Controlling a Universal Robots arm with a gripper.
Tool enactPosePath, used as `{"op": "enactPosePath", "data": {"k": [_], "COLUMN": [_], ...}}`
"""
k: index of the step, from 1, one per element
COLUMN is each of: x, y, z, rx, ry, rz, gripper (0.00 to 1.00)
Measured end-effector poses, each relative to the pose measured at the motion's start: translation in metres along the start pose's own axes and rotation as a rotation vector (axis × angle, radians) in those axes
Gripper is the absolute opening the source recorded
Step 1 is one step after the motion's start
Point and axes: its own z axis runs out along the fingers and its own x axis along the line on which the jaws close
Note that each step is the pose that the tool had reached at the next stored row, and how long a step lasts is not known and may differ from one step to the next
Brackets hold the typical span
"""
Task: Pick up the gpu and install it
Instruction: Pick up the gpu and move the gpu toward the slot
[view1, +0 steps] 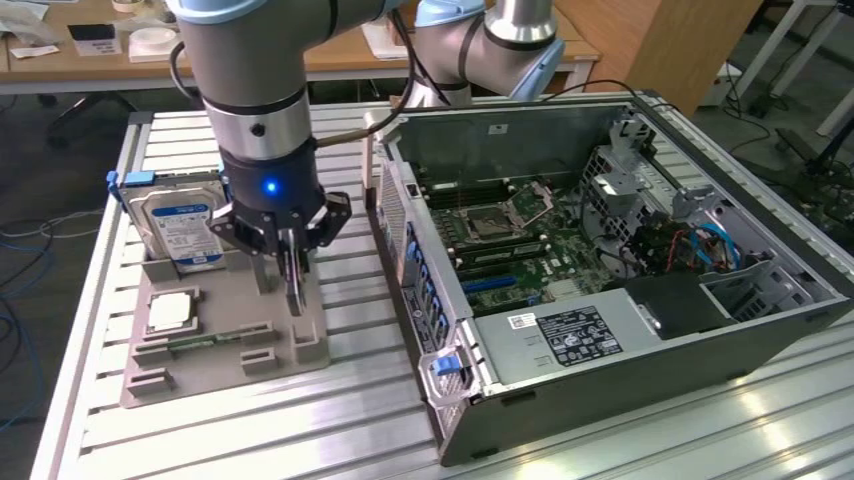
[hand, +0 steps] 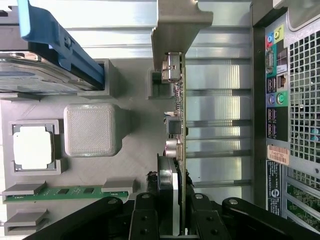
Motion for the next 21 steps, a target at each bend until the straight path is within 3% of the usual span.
{"op": "enactPosePath", "data": {"k": [21], "x": [-0.001], "y": [0.0007], "z": [-0.0188], "rx": [0.0], "ry": [0.0], "rz": [0.0], "gripper": [0.28]}}
